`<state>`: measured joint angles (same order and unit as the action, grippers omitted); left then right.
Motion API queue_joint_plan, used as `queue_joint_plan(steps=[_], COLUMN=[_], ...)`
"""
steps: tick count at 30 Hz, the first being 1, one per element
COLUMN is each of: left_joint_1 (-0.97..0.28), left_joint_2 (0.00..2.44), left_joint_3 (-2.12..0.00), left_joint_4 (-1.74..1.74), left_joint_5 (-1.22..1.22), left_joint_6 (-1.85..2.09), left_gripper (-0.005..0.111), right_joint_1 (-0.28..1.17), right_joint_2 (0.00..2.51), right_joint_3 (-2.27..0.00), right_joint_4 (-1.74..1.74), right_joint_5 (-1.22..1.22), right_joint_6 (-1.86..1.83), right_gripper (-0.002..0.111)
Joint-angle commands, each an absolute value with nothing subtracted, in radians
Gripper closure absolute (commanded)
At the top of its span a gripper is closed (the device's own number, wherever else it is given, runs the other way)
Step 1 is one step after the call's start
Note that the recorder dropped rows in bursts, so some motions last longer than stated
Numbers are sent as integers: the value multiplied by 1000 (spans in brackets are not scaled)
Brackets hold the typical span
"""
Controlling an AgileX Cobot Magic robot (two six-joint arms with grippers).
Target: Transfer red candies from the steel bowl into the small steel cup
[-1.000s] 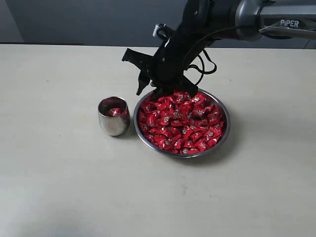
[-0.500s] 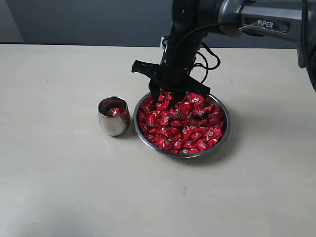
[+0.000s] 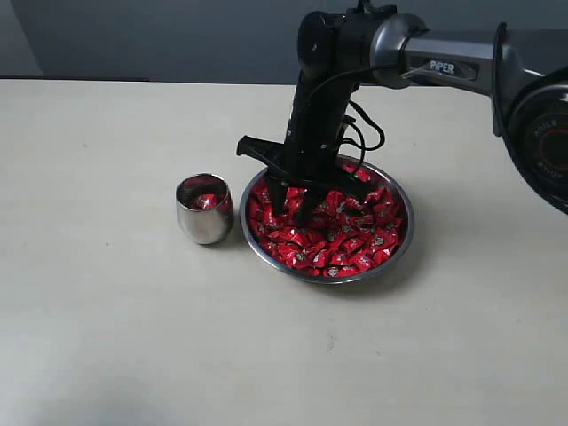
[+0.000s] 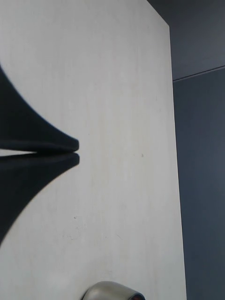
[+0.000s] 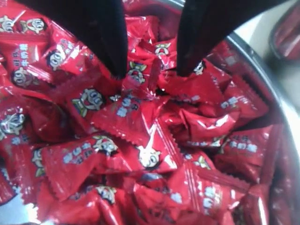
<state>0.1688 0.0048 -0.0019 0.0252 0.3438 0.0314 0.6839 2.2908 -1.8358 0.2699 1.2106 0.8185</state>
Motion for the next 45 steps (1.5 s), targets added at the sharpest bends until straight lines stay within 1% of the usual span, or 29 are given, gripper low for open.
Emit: queue_joint_plan(steps=[1, 12, 32, 38, 45], left_joint_1=[170, 170, 170, 170, 170], left_joint_2=[0, 0, 0, 0, 0], left_joint_3=[0, 0, 0, 0, 0], left_joint_4=[27, 27, 27, 27, 27], left_joint_5=[334, 334, 334, 334, 334], left_joint_6=[29, 29, 29, 29, 29], left_gripper=[106, 106, 106, 106, 106], right_joint_1=[676, 664, 658, 658, 658], right_joint_2=[2287, 2296, 2333, 2333, 2333], right_joint_3=[-1841, -1841, -1841, -1841, -1841], right_joint_4=[234, 233, 192, 211, 211], right_joint_5=[1214, 1147, 1195, 1142, 1137], right_joint_6=[820, 828, 828, 828, 828], right_gripper=[73, 73, 73, 73, 73])
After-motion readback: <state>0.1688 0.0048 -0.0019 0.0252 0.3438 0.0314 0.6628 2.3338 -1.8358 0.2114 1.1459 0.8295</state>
